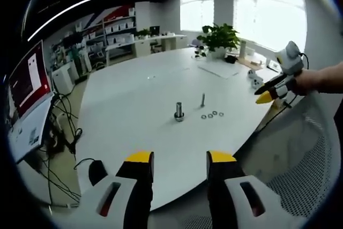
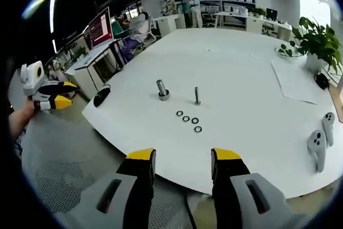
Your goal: Place the washer onto the threaded stud by aligning its center hole with the stud, sliding it down to the base, and recovering from edge contact or off-axis alignment until the washer reaches the visible bottom stop.
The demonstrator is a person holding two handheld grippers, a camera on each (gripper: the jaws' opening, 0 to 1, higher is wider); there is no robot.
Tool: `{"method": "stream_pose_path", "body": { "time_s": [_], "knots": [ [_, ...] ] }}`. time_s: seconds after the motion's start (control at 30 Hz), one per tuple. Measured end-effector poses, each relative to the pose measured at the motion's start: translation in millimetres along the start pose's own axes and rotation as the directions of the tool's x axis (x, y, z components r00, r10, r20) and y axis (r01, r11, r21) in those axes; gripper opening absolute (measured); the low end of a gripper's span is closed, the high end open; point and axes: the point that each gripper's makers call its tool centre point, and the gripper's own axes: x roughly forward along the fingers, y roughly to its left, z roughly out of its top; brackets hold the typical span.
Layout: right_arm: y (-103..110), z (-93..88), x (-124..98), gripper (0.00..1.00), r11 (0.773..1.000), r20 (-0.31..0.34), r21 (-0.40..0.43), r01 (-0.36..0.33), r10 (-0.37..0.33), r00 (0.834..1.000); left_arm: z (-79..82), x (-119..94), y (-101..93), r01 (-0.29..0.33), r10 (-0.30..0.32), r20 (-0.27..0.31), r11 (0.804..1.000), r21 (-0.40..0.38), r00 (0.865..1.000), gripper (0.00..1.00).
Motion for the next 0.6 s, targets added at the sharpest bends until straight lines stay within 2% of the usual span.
{"method": "stream_pose_path", "body": {
  "time_s": [0.1, 0.2, 0.3, 0.6],
  "knots": [
    [-8.3, -0.6, 6.0, 0.44, 1.0, -0.021, 0.012, 0.007, -0.007, 1.0, -1.1, 0.3, 0.6, -0.006, 0.006, -0.003, 1.0, 0.002, 1.0, 0.37],
    [-12.3, 5.9, 13.9, 0.43, 1.0, -0.013, 0.021, -0.002, 0.002, 1.0, -1.0, 0.5, 0.1, -0.01, 0.01, -0.006, 1.0, 0.007, 1.0, 0.37],
    [-15.8, 9.8, 23.4, 0.43, 1.0, -0.022, -0.019, -0.002, 0.002, 1.0, -4.3, 1.7, 1.4, -0.016, 0.017, -0.021, 1.0, 0.014, 1.0, 0.37],
    [-18.3, 18.4, 48.7, 0.43, 0.994, -0.031, -0.105, -0.026, 0.023, 0.999, -1.7, 0.7, 4.4, -0.036, 0.036, -0.009, 0.999, 0.022, 0.999, 0.36]
  ]
}}
